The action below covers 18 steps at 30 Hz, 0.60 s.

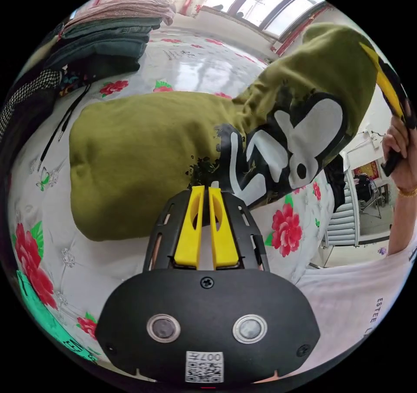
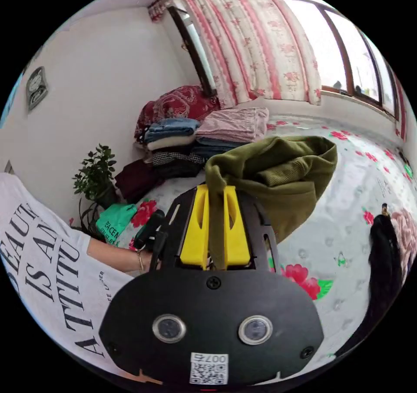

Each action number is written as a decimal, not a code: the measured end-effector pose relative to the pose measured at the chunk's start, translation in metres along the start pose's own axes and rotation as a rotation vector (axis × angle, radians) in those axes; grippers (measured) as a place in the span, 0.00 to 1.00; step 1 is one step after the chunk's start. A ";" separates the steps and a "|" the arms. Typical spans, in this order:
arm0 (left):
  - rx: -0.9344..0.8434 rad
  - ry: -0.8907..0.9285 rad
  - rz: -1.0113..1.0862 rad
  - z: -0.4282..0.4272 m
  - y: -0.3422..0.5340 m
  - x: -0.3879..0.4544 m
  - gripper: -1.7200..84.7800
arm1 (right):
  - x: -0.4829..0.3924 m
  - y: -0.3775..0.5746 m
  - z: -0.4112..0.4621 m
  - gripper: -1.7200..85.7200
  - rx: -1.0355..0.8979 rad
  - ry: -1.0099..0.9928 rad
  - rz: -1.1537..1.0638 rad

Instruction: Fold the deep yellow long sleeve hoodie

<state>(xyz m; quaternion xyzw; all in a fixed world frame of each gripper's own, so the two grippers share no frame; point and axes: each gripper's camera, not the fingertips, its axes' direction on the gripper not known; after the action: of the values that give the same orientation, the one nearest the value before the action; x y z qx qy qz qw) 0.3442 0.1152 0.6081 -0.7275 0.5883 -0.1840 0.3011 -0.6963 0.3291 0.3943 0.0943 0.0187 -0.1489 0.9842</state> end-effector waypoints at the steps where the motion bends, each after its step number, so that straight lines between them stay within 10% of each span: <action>1: -0.008 0.026 -0.011 -0.003 0.001 -0.004 0.02 | -0.041 -0.014 0.041 0.10 -0.049 -0.070 -0.112; 10: 0.061 0.135 -0.381 -0.083 0.134 -0.101 0.02 | -0.183 0.101 0.417 0.12 -0.685 -0.318 -0.264; 18: 0.288 0.231 -0.384 -0.154 0.108 -0.171 0.19 | -0.059 0.100 0.314 0.15 -0.287 -0.482 0.041</action>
<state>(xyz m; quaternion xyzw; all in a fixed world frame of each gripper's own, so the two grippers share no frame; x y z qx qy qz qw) 0.1267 0.2322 0.6682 -0.7495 0.4379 -0.4015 0.2919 -0.7199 0.3796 0.7240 -0.0838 -0.1971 -0.1429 0.9663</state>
